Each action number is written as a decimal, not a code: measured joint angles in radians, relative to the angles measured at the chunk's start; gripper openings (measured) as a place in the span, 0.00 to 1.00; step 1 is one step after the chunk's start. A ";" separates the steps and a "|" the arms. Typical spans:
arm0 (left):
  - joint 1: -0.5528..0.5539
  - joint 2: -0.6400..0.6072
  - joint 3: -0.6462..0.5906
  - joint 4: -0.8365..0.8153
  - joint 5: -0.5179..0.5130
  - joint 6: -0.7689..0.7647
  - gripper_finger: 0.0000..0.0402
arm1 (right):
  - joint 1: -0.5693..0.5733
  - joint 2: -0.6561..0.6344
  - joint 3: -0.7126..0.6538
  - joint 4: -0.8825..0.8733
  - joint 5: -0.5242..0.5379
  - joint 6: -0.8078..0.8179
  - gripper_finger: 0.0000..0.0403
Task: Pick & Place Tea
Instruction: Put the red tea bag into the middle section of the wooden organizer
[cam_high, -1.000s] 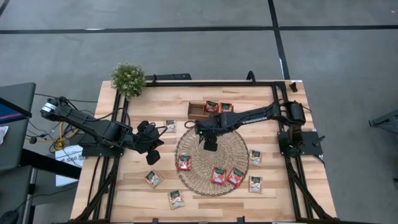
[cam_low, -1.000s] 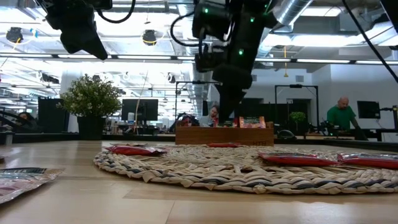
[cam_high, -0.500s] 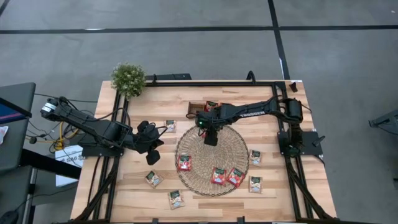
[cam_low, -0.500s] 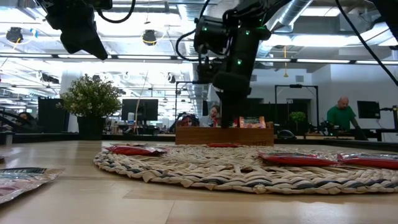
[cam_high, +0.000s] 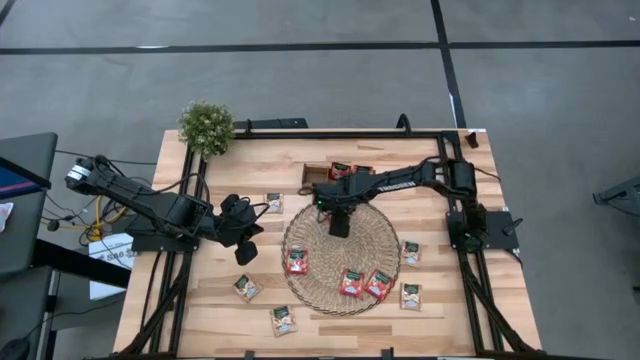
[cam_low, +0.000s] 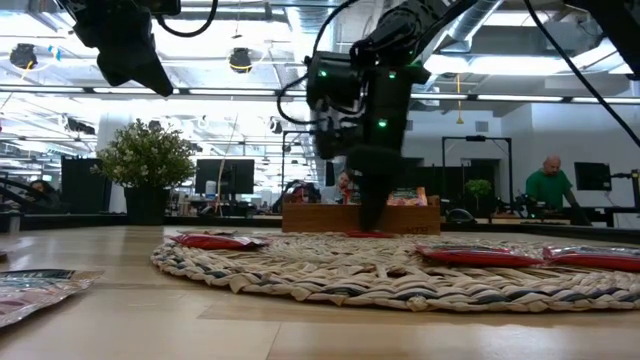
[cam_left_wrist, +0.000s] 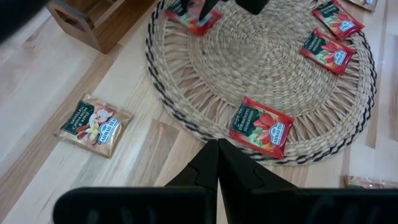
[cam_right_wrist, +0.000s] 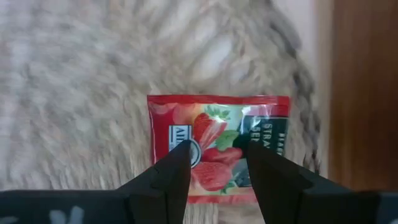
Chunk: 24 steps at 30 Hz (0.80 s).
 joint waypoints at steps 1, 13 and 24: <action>0.000 0.000 0.000 -0.001 0.000 0.000 0.00 | 0.000 -0.001 0.000 0.008 0.000 0.000 0.36; 0.000 0.000 0.000 0.001 0.001 0.000 0.00 | 0.000 -0.001 0.002 0.019 0.001 0.001 0.27; 0.000 0.000 0.000 0.001 0.010 0.000 0.00 | 0.000 -0.001 0.002 0.024 -0.001 0.001 0.10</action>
